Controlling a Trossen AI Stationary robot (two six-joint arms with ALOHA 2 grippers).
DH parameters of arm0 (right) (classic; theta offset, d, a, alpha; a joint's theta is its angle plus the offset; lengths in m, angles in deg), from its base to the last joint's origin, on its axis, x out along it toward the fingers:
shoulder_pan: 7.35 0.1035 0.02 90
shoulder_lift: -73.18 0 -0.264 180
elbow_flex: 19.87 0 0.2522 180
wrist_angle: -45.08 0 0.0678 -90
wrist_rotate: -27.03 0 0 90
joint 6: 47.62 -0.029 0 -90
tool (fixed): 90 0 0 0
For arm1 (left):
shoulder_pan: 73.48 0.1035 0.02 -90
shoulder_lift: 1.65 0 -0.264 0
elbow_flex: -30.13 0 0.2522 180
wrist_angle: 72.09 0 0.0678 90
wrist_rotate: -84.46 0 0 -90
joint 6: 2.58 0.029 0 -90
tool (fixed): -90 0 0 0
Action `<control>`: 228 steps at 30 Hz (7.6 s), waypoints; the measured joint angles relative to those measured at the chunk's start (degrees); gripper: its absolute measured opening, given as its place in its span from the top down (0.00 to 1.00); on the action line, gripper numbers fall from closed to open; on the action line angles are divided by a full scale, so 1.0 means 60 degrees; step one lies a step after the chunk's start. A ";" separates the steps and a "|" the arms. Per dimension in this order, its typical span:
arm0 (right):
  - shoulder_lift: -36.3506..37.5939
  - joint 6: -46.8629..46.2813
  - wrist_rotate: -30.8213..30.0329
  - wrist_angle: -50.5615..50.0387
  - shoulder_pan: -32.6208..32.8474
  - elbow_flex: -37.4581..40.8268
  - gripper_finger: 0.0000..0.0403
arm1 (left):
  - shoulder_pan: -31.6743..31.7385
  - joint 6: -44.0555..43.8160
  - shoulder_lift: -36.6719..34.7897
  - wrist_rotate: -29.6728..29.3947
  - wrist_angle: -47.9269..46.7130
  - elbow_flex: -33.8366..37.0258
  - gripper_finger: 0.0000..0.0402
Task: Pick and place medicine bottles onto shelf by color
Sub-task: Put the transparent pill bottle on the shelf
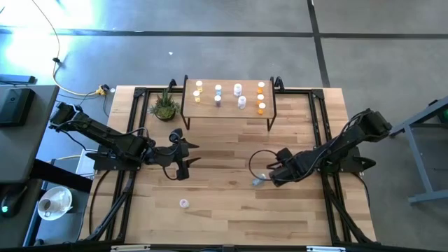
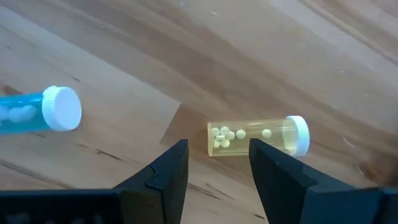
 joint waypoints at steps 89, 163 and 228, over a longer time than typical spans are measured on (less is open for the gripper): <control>0.0007 1.0601 -0.1540 0.8603 -0.1497 0.0000 0.60 | -0.6269 -0.8294 0.4388 -0.0173 0.1442 0.0936 0.50; 0.0007 1.2046 -0.0961 0.9791 -0.1548 0.0000 0.60 | 0.0225 -0.0583 0.4295 0.2435 0.4940 0.0933 0.63; -0.3080 1.4249 0.1986 0.9871 -0.3362 -0.3322 0.52 | 0.1617 -0.0362 0.4295 0.3420 0.4173 -0.0004 0.63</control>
